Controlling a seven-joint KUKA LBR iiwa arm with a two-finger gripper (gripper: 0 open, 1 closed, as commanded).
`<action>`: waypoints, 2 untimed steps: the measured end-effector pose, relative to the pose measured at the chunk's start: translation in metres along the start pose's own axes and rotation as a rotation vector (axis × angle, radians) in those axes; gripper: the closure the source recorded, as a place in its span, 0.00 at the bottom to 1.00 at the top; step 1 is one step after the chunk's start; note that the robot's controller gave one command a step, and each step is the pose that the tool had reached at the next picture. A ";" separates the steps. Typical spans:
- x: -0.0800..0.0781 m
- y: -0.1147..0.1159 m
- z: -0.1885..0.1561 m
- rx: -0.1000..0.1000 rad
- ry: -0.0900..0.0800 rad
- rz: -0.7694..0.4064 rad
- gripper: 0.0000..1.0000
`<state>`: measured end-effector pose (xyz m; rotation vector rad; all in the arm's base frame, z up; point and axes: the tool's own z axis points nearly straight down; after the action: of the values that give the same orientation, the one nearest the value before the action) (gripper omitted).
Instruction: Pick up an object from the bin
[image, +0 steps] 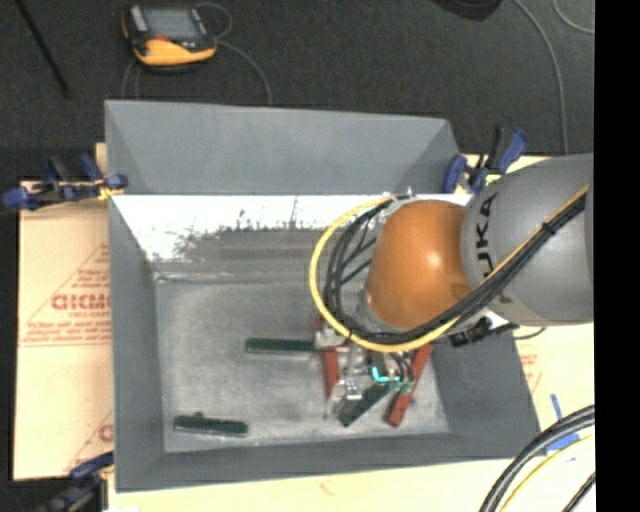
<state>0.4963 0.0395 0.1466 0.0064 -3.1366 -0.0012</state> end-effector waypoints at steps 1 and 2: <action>-0.002 0.000 -0.003 0.000 -0.007 0.001 0.00; 0.003 -0.048 0.057 -0.001 -0.017 -0.036 0.00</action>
Offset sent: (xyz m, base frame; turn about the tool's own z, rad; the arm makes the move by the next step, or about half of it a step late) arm -0.0075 -0.0606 -0.0766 -0.0376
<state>0.4936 -0.0087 0.0892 0.0639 -3.1531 -0.0024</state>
